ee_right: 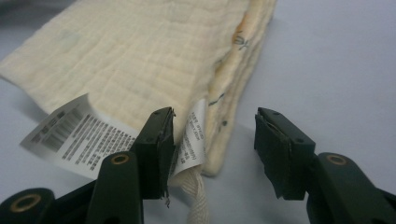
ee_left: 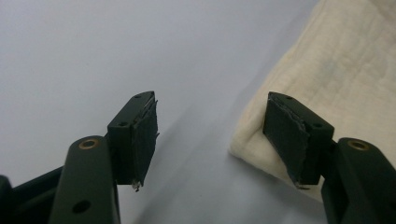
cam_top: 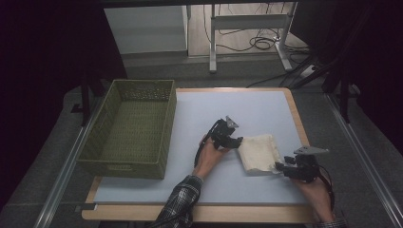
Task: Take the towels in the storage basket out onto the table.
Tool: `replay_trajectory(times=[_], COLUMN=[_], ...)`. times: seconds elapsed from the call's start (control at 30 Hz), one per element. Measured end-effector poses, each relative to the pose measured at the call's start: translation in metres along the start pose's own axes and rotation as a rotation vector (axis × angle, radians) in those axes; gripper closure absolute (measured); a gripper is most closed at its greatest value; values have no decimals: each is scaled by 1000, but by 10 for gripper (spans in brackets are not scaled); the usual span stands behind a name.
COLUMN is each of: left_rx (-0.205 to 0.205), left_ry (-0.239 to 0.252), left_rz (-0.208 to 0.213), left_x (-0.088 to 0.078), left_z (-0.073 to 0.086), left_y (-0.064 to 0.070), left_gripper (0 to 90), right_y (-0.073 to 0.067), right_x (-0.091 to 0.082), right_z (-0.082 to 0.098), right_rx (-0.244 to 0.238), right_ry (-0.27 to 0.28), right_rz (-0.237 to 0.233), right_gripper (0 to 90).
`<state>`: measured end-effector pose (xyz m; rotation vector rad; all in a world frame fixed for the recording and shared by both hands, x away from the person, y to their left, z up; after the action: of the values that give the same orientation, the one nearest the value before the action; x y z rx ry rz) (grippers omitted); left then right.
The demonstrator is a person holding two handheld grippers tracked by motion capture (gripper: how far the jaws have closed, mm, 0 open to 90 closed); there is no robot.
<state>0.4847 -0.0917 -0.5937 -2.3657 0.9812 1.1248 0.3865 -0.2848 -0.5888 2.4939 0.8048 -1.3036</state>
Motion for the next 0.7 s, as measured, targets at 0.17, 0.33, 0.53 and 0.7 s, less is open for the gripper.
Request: replay_trajectory(times=[0.17, 0.33, 0.53, 0.7], left_rx=[-38, -50, -56, -77], left_ry=[-11, -35, -89, -150], left_rz=[73, 109, 137, 180], left_x=[6, 5, 3, 1], left_z=[3, 4, 4, 3], left_y=[2, 4, 11, 17], left_gripper=[374, 437, 580, 725], right_y=[-4, -7, -10, -10], right_x=[1, 1, 2, 2], right_z=[0, 0, -1, -1], right_rx=[15, 38, 52, 65], right_ry=[-9, -18, -29, -26], right_rz=[-8, -54, -118, -134], right_gripper=[561, 687, 816, 826])
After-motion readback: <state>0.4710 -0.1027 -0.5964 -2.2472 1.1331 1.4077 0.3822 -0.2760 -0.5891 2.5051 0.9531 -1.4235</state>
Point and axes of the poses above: each handheld gripper's, and its own axes: x roughly forward along the jaws, z roughly out of its underside, y roughly to its right, the point moved 10 cm from there along x, roughly forward along the jaws, and after that the axes turned 10 degrees about -y, right-handed, at the moved point
